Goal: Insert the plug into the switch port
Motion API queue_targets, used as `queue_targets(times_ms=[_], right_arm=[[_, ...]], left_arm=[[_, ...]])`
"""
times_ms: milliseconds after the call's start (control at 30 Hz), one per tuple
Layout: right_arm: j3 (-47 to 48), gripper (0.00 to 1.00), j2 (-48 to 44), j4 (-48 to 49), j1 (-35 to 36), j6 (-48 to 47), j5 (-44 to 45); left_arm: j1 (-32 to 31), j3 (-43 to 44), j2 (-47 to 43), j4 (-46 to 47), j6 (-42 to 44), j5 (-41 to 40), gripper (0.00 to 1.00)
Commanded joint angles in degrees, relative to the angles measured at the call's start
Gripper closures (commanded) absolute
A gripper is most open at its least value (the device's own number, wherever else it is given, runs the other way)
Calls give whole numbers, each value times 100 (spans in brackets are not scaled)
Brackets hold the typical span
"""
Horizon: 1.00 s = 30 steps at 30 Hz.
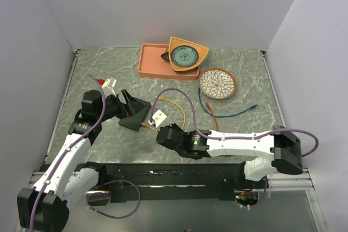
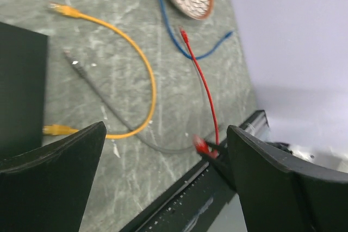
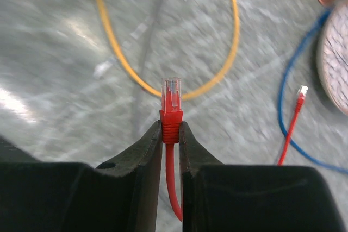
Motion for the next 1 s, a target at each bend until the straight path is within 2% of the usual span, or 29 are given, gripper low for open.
queue_targets(times_ms=[0, 200, 300, 500, 833, 967], right_arm=[[-184, 100, -627, 1174, -214, -692, -1605], [-508, 100, -1136, 1666, -724, -1167, -3539], [-684, 100, -1295, 1903, -1251, -1368, -4408], [-580, 100, -963, 2176, -1981, -1633, -5429], [237, 100, 356, 2308, -2518, -1870, -6108], [544, 100, 926, 2335, -2764, -1896, -6310]], left_arm=[[-18, 305, 290, 191, 162, -447, 4], [-27, 604, 975, 324, 206, -946, 4], [-18, 657, 1186, 394, 171, -1358, 4], [34, 789, 1617, 448, 364, -1834, 4], [412, 570, 1977, 509, 532, -2450, 4], [667, 429, 2407, 746, 593, -2407, 4]])
